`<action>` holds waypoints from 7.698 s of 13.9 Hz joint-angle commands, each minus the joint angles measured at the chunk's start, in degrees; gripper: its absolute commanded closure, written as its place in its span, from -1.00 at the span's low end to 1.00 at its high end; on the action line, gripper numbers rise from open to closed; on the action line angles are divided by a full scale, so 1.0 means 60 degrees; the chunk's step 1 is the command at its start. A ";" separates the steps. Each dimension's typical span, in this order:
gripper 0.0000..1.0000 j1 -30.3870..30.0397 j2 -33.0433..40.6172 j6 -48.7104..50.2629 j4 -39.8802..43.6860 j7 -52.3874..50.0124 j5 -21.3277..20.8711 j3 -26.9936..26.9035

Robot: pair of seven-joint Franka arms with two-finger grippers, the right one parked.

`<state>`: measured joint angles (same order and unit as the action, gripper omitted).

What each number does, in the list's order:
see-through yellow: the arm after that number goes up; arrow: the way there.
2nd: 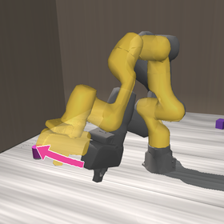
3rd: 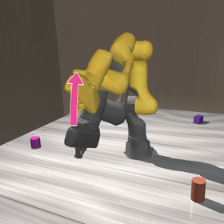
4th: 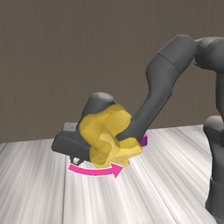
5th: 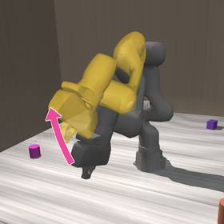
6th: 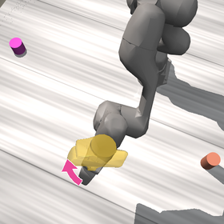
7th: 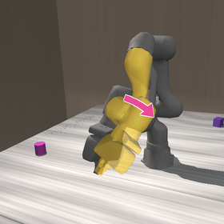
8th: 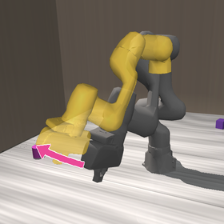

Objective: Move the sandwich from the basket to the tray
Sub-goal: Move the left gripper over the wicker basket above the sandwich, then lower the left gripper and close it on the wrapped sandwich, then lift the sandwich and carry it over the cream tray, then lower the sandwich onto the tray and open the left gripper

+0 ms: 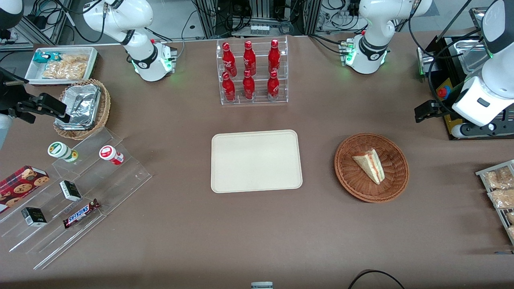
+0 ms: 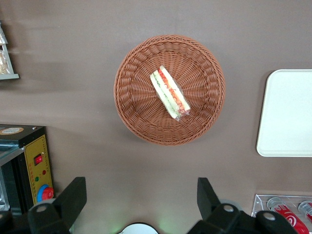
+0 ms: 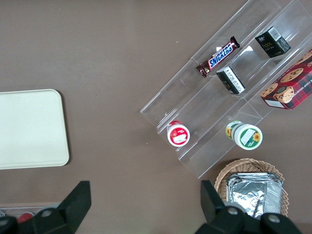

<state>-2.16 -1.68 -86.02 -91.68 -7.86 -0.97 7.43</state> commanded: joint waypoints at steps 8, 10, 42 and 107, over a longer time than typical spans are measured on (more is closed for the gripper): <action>-1.00 -0.0036 -0.0217 0.0010 -0.0496 0.0124 -0.0087 0.0051; -1.00 -0.0036 -0.0291 -0.0338 -0.1021 0.0110 -0.0102 0.0065; -0.99 0.0755 -0.2297 -0.8999 -0.5800 -0.7376 -0.0160 0.0124; -1.00 0.3321 -0.5009 -0.3201 0.2008 -0.8886 -0.2226 0.3625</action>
<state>19.57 -34.33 -108.06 -77.86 -61.14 -13.47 29.08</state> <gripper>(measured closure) 0.000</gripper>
